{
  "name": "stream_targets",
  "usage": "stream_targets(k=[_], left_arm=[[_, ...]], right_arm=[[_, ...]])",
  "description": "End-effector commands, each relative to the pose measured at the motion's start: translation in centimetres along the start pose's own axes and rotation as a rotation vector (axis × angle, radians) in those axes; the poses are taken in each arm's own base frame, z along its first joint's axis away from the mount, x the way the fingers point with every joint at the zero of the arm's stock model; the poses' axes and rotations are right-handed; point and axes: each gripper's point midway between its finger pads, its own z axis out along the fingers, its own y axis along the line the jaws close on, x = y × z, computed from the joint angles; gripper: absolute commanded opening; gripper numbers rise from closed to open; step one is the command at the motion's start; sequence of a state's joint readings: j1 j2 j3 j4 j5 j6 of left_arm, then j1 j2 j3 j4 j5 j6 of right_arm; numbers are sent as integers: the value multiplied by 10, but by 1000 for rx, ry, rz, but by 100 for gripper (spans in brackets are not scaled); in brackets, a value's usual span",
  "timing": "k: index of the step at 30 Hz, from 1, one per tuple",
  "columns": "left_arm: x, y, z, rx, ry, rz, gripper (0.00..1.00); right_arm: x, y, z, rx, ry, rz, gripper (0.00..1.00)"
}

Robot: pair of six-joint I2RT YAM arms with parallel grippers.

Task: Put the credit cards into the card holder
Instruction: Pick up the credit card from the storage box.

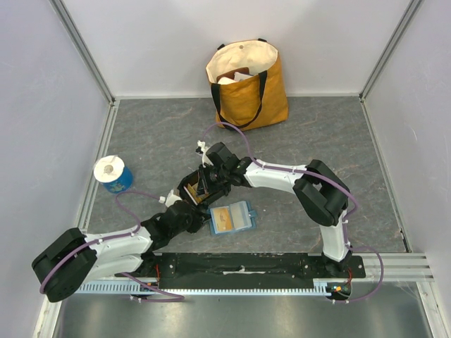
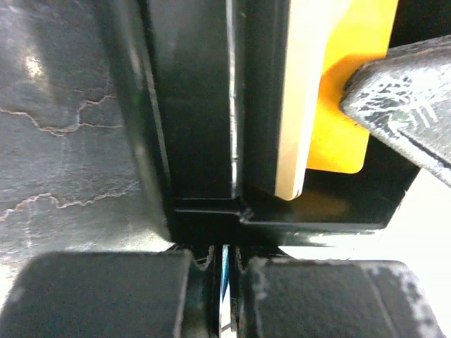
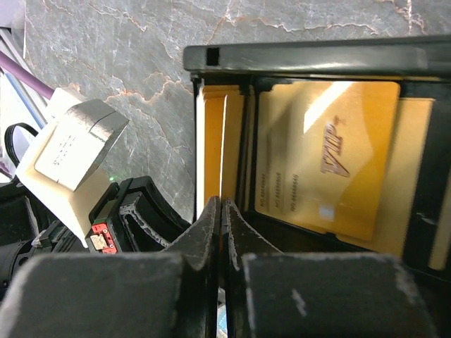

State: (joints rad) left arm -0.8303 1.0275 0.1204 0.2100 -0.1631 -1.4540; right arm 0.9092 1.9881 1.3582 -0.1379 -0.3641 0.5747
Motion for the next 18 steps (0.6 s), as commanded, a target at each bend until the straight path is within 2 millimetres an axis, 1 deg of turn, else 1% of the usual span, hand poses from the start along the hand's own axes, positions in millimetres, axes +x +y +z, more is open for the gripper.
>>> stream_targets(k=[1,4,6,10,14,16,17,18], left_arm=[[-1,40,-3,-117,-5,76,2],[-1,43,-4,-119,-7,71,2],[-1,45,-6,-124,-6,72,2],[-1,49,-8,-125,-7,64,2],[-1,51,-9,-129,-8,65,2],[-1,51,-9,-127,-10,61,2],[-1,52,-10,-128,-10,63,2],[-2,52,-10,-128,-11,62,2]], right_arm=[[-20,23,-22,-46,-60,-42,2],[-26,14,-23,11,-82,-54,2],[-32,2,-24,84,-106,-67,1],[-38,-15,-18,179,-111,-93,0],[-38,-18,-12,258,-128,-155,0],[-34,-18,-8,284,-110,-187,0],[-30,-14,-4,293,-102,-208,0],[-28,-17,-3,341,-107,-232,0]])
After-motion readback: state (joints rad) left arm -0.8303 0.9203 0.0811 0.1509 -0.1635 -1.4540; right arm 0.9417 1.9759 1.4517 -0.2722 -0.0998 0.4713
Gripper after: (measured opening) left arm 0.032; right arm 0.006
